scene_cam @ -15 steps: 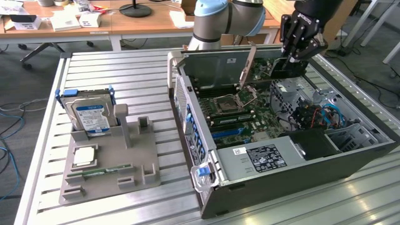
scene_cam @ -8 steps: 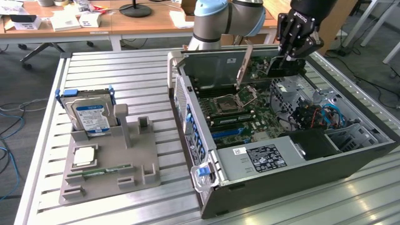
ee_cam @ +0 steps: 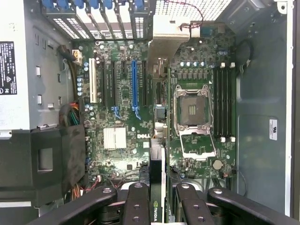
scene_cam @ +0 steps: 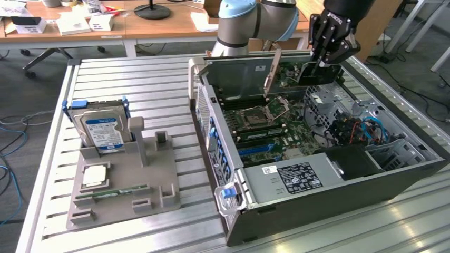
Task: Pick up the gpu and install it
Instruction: 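Insert the gpu into the slot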
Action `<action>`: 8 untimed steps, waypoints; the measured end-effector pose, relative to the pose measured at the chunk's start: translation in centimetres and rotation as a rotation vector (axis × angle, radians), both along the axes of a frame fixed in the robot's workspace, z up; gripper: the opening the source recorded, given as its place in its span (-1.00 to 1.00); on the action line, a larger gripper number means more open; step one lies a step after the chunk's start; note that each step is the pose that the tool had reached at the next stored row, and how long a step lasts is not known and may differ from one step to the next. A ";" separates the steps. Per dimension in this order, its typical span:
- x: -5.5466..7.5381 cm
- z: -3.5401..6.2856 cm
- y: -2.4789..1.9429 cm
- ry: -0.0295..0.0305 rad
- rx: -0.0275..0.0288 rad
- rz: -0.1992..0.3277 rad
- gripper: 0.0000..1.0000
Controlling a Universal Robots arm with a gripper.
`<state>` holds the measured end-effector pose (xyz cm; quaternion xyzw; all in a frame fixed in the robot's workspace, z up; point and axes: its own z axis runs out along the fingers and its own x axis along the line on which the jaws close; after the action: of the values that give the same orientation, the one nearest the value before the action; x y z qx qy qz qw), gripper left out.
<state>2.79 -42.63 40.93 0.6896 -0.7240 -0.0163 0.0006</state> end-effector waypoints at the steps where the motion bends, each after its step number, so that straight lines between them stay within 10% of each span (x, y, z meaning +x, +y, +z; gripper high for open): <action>1: 0.0 0.00 0.04 0.0000 0.0001 0.000 -0.47; 8: -0.1 -0.02 0.25 0.0000 0.0001 0.000 -0.47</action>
<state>2.65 -42.38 40.91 0.6895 -0.7241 -0.0163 0.0005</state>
